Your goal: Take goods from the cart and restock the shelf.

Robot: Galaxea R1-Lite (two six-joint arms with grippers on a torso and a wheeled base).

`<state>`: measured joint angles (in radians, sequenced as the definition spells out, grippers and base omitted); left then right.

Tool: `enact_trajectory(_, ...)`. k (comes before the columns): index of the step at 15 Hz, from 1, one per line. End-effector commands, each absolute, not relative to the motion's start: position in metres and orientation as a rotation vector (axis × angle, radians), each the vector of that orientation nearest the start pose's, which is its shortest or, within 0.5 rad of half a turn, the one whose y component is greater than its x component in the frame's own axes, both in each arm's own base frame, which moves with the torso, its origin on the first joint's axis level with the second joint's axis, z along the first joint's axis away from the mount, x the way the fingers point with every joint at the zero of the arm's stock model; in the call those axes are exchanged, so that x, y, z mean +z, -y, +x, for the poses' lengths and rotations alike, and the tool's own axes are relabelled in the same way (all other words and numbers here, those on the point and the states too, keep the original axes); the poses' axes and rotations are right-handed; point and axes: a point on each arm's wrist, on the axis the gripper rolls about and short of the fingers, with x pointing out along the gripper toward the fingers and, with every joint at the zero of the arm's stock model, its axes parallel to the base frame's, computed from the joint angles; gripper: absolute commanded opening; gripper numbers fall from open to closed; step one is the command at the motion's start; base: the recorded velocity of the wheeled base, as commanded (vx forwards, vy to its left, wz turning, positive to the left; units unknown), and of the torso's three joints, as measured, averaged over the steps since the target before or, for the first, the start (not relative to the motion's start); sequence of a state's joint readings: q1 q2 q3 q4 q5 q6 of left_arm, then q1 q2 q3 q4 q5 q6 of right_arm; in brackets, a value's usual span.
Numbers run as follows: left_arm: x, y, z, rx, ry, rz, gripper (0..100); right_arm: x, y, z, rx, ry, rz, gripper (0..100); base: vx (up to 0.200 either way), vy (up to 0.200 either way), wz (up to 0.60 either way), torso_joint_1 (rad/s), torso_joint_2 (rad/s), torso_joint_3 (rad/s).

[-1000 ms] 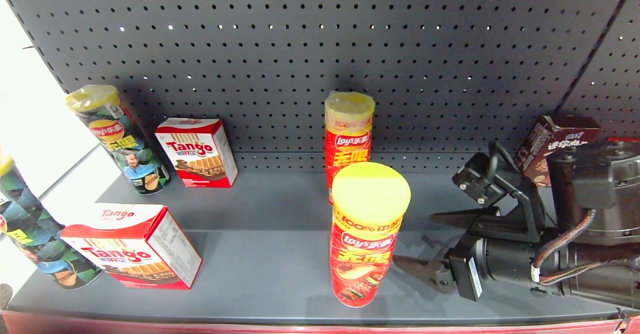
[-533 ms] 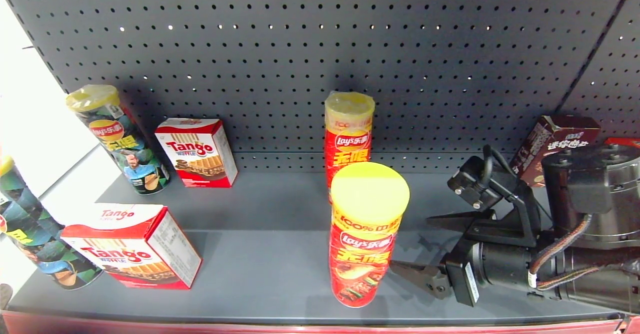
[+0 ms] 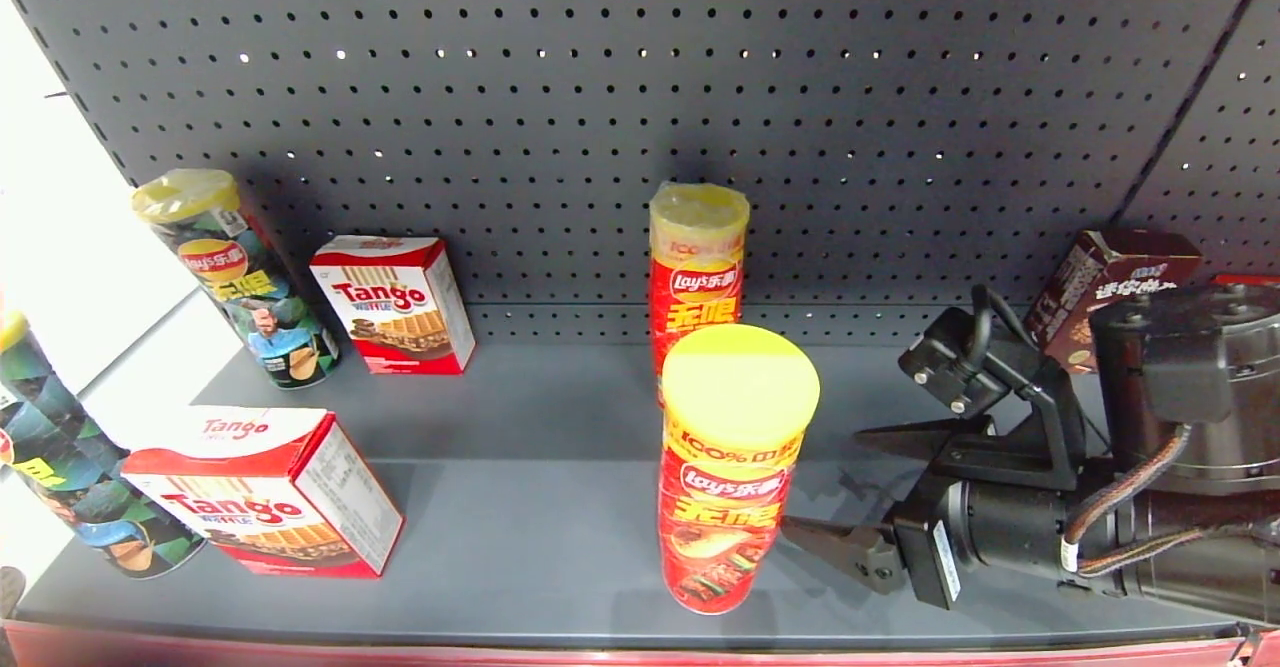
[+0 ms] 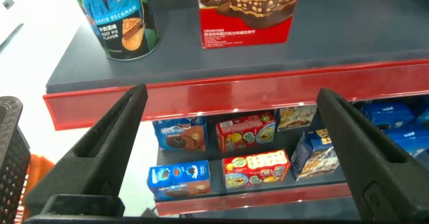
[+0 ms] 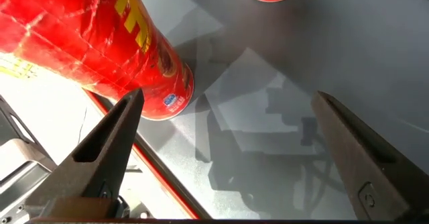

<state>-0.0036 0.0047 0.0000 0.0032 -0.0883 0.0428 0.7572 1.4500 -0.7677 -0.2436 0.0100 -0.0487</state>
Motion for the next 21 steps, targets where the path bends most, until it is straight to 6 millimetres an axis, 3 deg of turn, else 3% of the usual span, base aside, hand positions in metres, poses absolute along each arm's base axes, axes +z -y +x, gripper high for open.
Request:
enact_trajectory(1,0.075,0.002,-0.022,-0.092,-0.007,0.043,100,0.202,-0.168,0.174,0.774,-0.403,-0.213,100,0.000,0.000,0.00,0.000,0.00,0.000)
enact_trajectory(8,0.075,0.002,-0.022,-0.092,-0.007,0.043,100,0.199,-0.168,0.175,0.781,-0.402,-0.247,100,0.000,0.000,0.00,0.000,0.00,0.000)
enact_trajectory(13,0.075,0.002,-0.022,-0.091,-0.007,0.043,100,0.209,-0.154,0.172,0.743,-0.362,-0.222,100,0.000,0.000,0.00,0.000,0.00,0.000)
enact_trajectory(18,0.075,0.002,-0.022,-0.091,-0.007,0.043,100,0.247,-0.095,0.168,0.530,-0.207,-0.137,100,0.000,0.000,0.00,0.000,0.00,0.000)
enact_trajectory(20,0.075,0.002,-0.022,-0.092,-0.007,0.043,100,0.266,-0.069,0.157,0.425,-0.115,-0.106,100,0.000,0.000,0.00,0.000,0.00,0.000)
enact_trajectory(21,0.075,0.002,-0.022,-0.091,-0.007,0.043,100,0.280,-0.046,0.142,0.324,-0.030,-0.086,100,0.000,0.000,0.00,0.000,0.00,0.000)
